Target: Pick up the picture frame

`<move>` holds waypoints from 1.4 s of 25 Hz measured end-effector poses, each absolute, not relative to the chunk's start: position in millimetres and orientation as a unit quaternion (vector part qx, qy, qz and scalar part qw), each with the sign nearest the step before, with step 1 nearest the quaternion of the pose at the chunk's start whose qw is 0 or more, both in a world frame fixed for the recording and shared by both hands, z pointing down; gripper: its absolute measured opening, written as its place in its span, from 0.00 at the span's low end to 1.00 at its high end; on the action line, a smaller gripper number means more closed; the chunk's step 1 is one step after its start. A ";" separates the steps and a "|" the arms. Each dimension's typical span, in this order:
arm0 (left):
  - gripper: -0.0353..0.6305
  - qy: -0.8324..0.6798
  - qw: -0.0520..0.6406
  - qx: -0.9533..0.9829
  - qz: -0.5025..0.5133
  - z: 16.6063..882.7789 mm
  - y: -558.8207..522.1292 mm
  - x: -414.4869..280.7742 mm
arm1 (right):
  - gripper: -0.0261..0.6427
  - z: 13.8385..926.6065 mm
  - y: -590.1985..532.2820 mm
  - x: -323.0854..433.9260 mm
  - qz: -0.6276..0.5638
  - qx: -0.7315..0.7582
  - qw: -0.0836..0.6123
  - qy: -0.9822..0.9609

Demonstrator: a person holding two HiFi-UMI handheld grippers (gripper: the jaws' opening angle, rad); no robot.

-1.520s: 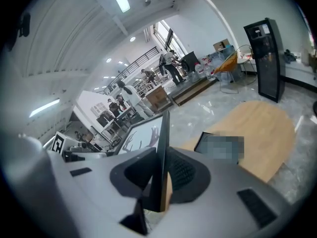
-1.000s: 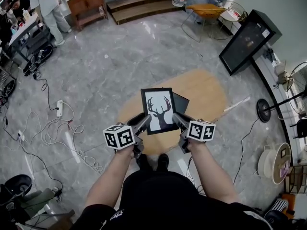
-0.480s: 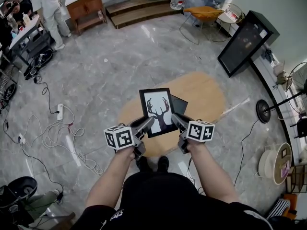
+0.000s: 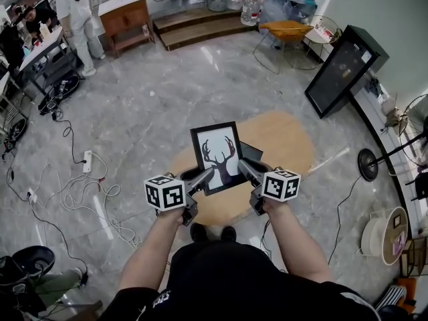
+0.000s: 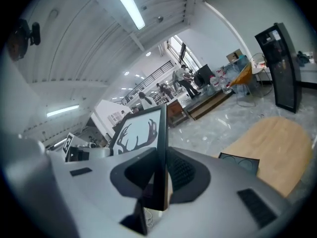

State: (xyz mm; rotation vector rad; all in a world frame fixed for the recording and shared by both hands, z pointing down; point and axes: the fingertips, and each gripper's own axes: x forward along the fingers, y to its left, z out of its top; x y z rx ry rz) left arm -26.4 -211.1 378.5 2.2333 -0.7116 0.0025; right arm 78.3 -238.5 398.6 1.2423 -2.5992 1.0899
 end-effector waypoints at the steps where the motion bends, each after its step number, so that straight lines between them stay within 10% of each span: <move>1: 0.21 -0.279 0.377 0.883 0.009 373.6 -210.1 -27.4 | 0.15 393.1 -238.3 75.9 0.346 0.399 0.030 -0.848; 35: 0.11 -0.331 0.176 0.926 -0.038 209.7 -235.4 -52.5 | 0.08 252.8 -234.7 122.3 0.180 0.358 -0.008 -0.916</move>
